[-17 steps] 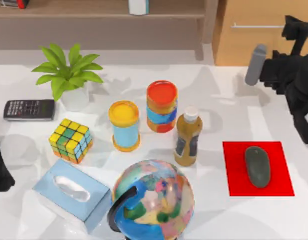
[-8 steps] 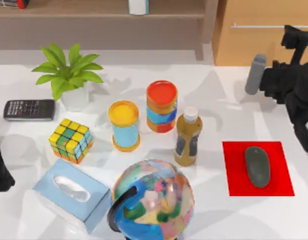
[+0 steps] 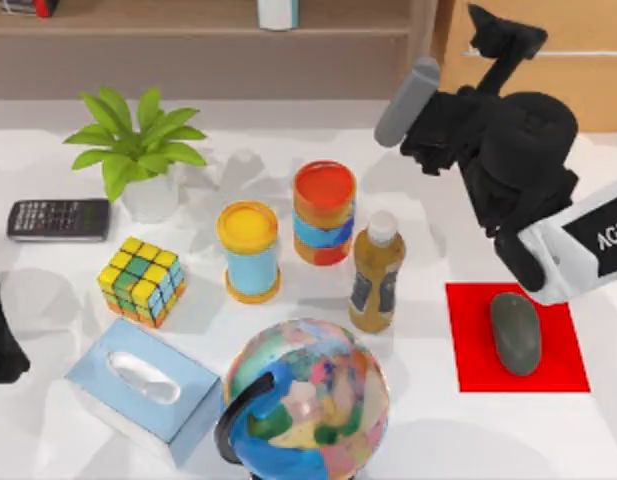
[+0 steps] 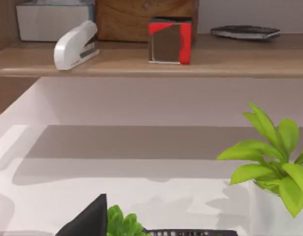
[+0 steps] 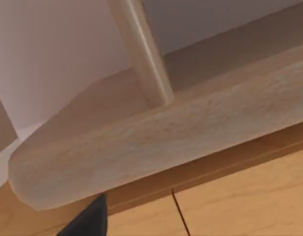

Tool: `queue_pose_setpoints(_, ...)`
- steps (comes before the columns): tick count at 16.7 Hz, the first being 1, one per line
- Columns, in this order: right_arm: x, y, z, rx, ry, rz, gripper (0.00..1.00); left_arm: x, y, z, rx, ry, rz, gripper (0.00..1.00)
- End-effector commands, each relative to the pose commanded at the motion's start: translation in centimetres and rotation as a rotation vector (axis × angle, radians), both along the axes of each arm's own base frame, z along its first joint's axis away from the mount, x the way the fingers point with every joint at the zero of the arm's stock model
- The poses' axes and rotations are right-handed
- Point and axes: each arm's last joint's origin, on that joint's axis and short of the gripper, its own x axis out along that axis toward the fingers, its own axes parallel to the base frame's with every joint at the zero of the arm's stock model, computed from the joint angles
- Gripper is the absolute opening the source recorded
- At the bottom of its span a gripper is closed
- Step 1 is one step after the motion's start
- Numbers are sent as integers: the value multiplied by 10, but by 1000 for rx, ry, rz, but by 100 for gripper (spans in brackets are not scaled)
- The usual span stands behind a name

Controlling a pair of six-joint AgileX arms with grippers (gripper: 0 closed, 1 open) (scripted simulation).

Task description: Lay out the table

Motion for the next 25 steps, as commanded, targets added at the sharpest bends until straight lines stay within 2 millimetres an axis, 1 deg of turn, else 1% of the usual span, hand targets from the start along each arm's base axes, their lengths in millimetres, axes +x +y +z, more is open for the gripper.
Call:
queue_pose_setpoints(3, -5, 54, 24, 246, 16, 53, 100, 0, 0, 0, 0, 0, 0, 100)
queue_pose_setpoints(6, 2, 96, 43, 500, 61, 51, 100, 0, 0, 0, 0, 0, 0, 100)
queue_pose_setpoints(9, 14, 130, 57, 741, 102, 14, 100, 0, 0, 0, 0, 0, 0, 100)
queue_pose_setpoints(12, 26, 156, 66, 949, 122, -36, 100, 0, 0, 0, 0, 0, 0, 100)
queue_pose_setpoints(15, 34, 174, 72, 1104, 121, -75, 100, 0, 0, 0, 0, 0, 0, 100)
queue_pose_setpoints(17, 37, 182, 75, 1166, 117, -91, 100, 0, 0, 0, 0, 0, 0, 100)
queue_pose_setpoints(19, 38, 185, 76, 1189, 115, -96, 100, 0, 0, 0, 0, 0, 0, 100)
queue_pose_setpoints(22, 38, 185, 76, 1189, 115, -96, 100, 0, 0, 0, 0, 0, 0, 100)
queue_pose_setpoints(23, 39, 182, 78, 1191, 110, -97, 100, 0, 0, 0, 0, 0, 0, 100)
queue_pose_setpoints(25, 41, 183, 76, 1189, 115, -96, 100, 0, 0, 0, 0, 0, 0, 100)
